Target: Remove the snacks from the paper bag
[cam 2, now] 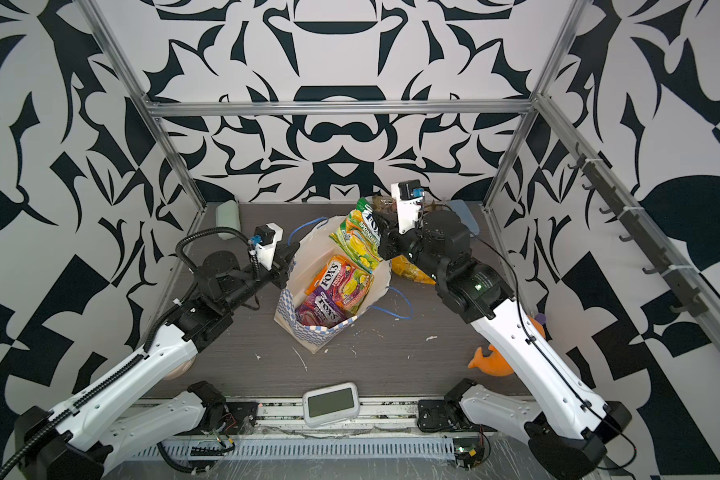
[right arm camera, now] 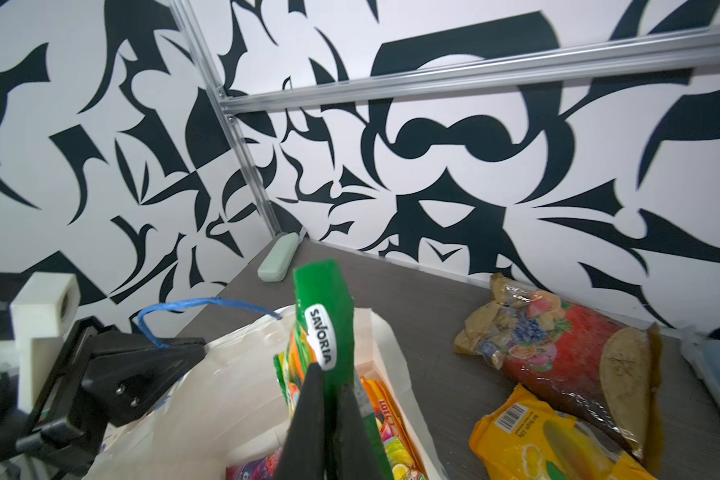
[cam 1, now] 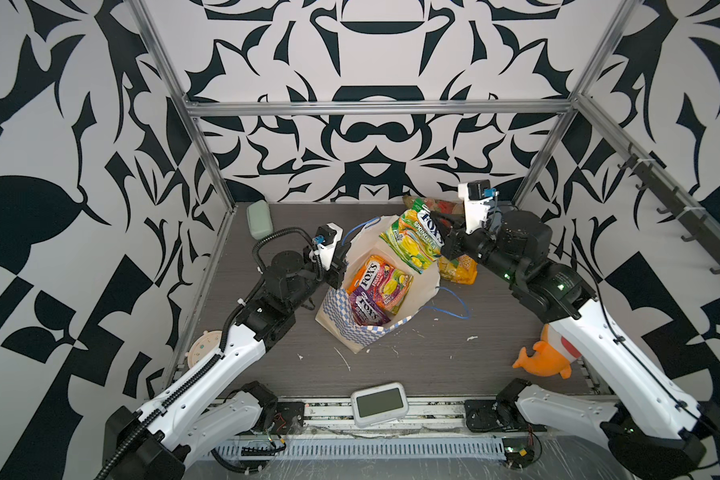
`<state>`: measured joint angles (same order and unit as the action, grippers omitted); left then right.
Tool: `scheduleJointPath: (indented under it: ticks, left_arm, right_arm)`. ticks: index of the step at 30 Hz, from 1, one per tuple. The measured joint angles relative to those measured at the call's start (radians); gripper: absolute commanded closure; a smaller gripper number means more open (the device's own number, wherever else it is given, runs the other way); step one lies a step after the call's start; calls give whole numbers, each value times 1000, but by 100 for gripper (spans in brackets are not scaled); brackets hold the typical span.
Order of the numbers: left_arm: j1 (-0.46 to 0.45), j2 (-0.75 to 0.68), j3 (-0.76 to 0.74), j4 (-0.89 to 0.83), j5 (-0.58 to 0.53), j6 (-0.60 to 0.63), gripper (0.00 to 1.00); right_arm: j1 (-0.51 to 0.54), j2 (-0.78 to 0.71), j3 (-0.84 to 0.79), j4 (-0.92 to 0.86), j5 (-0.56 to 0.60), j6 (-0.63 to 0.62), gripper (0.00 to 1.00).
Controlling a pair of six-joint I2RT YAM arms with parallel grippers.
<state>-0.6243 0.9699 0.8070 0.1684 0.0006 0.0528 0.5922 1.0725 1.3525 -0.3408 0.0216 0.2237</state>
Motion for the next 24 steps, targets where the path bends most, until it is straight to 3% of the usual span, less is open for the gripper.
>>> scheduleJointPath:
  ticks: [6,10,13,18,24]
  left_arm:
    - [0,-15,-1,13,-4,0,100]
    - [0,-18,-1,26,-2,-1,100]
    - [0,-15,-1,24,19,-1,100]
    - [-1,7,11,9,109,-6,100]
    - [-1,32,16,4,203,-42,100]
  right_arm:
    - [-40,-59,16,-6,163,-29,100]
    - [-87,-53,61,-21,192,-37,100]
    - [-95,-19,82,-29,138,-43,100]
    - [-87,89,66,-74,-90,-47,84]
    - [-27,164,-47,-229,-132,-15,71]
